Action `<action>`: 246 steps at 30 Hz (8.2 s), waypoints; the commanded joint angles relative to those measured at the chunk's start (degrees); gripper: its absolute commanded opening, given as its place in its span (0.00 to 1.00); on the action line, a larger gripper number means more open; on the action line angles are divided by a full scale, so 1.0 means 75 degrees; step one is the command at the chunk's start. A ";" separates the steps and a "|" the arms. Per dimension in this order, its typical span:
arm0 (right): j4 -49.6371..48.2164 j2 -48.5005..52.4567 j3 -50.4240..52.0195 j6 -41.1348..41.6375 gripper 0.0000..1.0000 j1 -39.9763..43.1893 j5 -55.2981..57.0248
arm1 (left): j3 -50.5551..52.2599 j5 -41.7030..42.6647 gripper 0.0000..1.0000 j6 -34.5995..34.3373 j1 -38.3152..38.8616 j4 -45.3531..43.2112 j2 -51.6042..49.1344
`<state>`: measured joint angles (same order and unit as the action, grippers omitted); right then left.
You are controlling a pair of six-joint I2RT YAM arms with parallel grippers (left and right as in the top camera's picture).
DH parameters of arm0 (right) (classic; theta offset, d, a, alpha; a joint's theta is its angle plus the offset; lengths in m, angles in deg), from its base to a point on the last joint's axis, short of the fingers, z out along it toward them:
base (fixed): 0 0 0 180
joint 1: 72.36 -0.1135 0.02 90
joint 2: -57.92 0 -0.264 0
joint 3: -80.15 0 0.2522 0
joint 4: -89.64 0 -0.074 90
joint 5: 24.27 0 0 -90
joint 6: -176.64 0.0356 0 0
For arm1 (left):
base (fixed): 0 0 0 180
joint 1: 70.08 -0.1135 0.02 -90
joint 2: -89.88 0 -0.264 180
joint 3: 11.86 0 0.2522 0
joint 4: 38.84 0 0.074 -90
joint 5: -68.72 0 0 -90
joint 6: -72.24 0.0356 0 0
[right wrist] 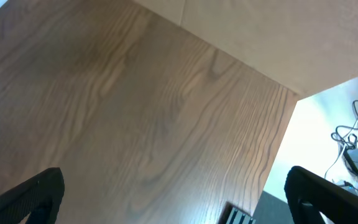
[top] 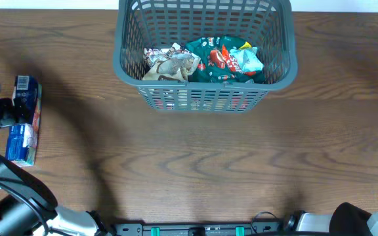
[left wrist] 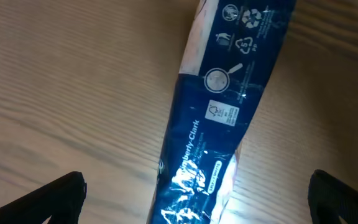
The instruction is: Pack container
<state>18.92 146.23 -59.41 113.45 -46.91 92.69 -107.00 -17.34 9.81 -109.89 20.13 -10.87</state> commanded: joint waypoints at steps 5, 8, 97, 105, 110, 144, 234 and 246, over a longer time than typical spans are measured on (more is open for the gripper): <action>0.0012 -0.0076 -0.0003 0.0131 1.00 0.0052 0.0079 | 0.0009 0.0402 0.98 0.0291 0.0003 -0.0064 -0.0901; 0.0012 -0.0076 -0.0003 0.0131 0.99 0.0052 0.0082 | 0.0009 0.0399 0.98 0.0291 0.0003 -0.0143 -0.1224; 0.0009 -0.0076 -0.0003 0.0131 0.99 0.0052 0.0082 | -0.5033 0.4217 0.06 0.0140 0.6441 0.0245 0.1306; 0.0012 -0.0076 -0.0003 0.0131 0.99 0.0052 0.0082 | -0.5033 0.4223 0.06 0.0740 0.7662 0.0248 0.0691; 0.0012 -0.0076 -0.0003 0.0131 0.99 0.0052 0.0082 | -0.5033 0.4613 0.06 0.1259 0.8131 0.0251 0.0283; 0.0009 -0.0076 -0.0003 0.0131 0.99 0.0052 0.0082 | -0.5030 0.3089 0.06 0.3040 0.8294 0.1871 -0.2078; 0.0012 -0.0076 -0.0003 0.0131 0.99 0.0052 0.0082 | -0.7530 -0.4529 0.99 -0.4462 0.7525 0.3401 0.0455; 0.0012 -0.0076 -0.0003 0.0131 0.99 0.0052 0.0082 | -0.7530 -0.4532 0.99 -0.4234 0.7216 0.3494 0.0933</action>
<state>18.92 146.23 -59.41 113.45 -46.91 92.69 -163.37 -50.19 -22.23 -54.62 46.51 -7.06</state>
